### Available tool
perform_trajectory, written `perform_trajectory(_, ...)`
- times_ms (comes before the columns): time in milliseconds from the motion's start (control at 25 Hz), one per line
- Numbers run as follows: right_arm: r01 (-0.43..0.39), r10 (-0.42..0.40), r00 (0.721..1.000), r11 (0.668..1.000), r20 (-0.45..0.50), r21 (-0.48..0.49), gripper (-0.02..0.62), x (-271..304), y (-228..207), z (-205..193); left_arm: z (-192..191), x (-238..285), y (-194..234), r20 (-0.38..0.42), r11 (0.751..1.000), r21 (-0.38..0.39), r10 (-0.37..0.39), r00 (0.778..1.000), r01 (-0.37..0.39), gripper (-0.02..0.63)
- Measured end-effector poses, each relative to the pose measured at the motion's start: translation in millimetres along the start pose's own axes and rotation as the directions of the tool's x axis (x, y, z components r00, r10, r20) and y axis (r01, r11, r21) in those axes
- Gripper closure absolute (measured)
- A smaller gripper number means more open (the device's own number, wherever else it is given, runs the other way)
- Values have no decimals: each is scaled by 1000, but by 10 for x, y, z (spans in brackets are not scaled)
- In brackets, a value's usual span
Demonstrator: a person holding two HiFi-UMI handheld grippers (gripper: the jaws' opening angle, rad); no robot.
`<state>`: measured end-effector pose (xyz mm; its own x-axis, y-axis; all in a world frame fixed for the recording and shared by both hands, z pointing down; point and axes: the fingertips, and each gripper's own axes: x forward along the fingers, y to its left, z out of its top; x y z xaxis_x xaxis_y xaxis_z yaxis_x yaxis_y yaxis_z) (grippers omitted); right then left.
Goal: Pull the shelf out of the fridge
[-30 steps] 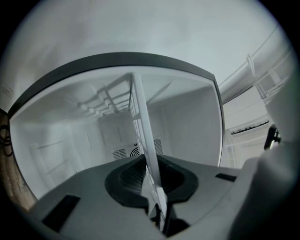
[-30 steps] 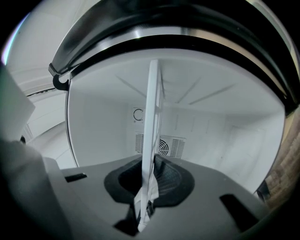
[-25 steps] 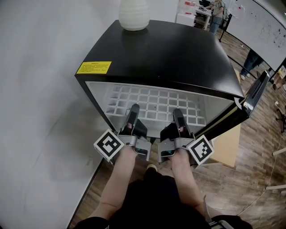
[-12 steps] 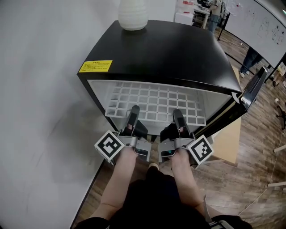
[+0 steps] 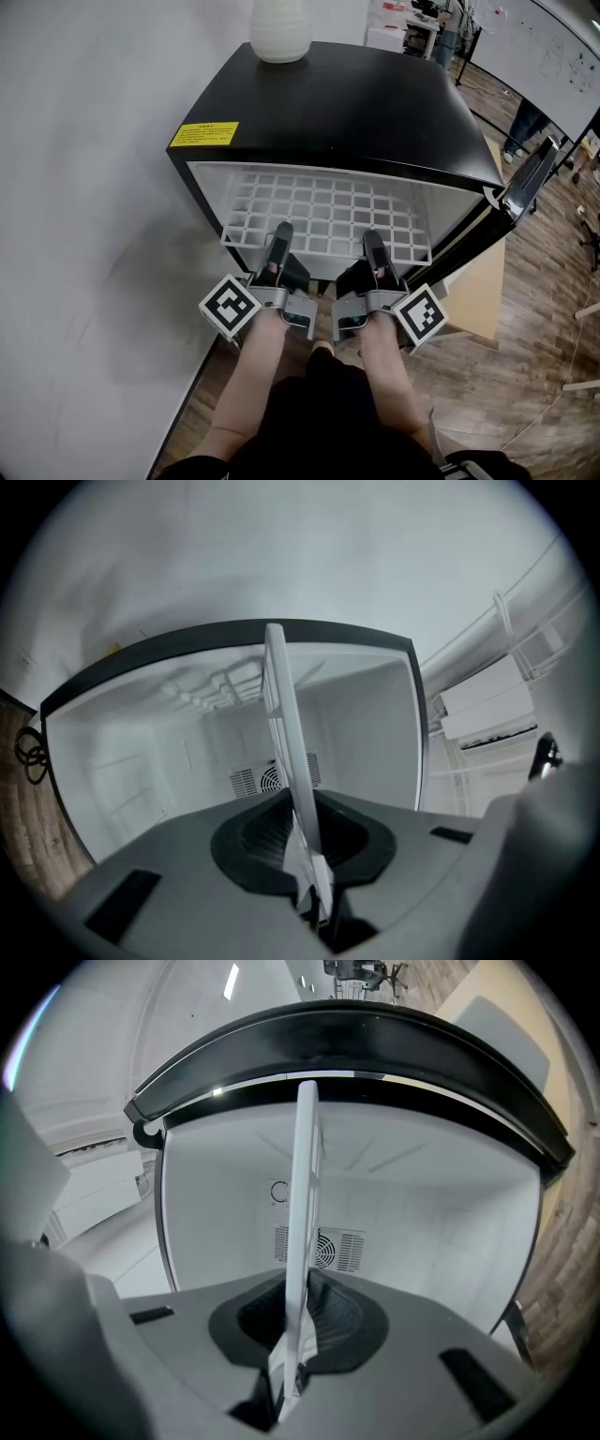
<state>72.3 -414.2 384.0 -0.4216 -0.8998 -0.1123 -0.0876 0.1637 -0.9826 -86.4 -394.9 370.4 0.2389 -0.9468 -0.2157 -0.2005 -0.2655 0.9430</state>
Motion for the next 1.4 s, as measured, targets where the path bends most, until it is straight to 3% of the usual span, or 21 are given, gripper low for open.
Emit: perform_trajectory(1400,15,-15,1000,1000,14,20,578,-20,51,2,8,1,-42,-10,1000,1,18,1000,-18,563)
